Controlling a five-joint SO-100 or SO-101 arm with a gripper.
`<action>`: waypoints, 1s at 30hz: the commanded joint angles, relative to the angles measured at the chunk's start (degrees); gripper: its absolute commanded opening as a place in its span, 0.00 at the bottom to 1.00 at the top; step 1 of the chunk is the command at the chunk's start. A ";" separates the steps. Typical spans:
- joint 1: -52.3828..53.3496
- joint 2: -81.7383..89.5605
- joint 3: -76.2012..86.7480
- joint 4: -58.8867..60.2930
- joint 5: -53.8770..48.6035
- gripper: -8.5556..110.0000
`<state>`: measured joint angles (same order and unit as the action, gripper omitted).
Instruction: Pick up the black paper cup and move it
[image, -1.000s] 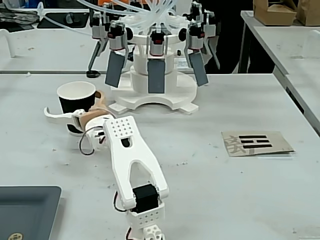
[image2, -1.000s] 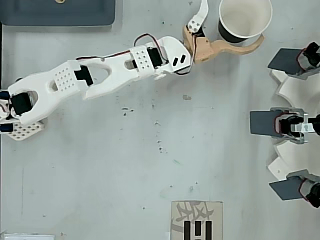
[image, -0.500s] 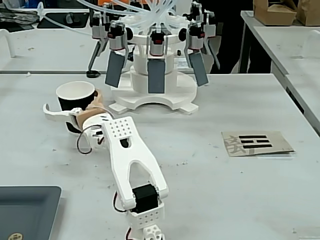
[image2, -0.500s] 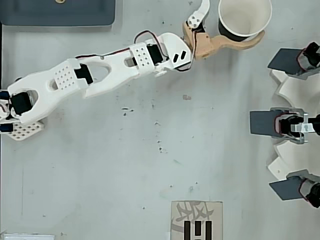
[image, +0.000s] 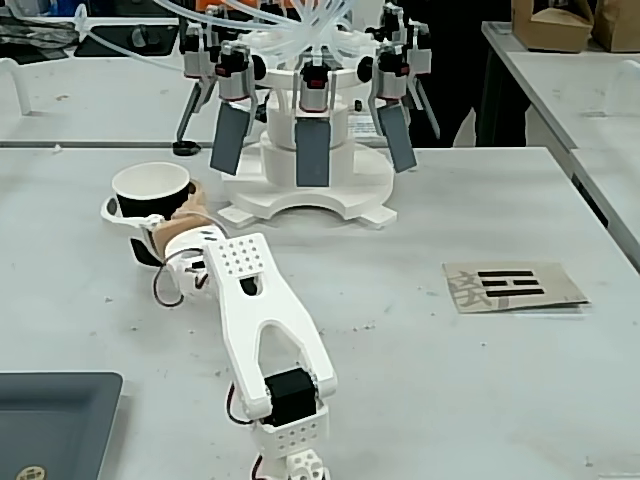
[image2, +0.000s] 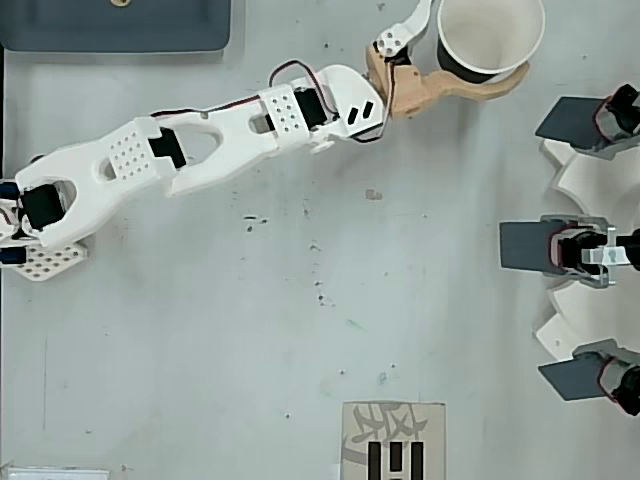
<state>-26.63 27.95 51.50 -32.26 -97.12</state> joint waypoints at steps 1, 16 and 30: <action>-0.62 2.02 -3.16 0.44 0.70 0.29; -0.62 2.29 -3.25 0.97 0.79 0.23; -0.53 6.59 0.35 1.58 0.35 0.15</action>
<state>-26.63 28.12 51.50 -30.67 -96.50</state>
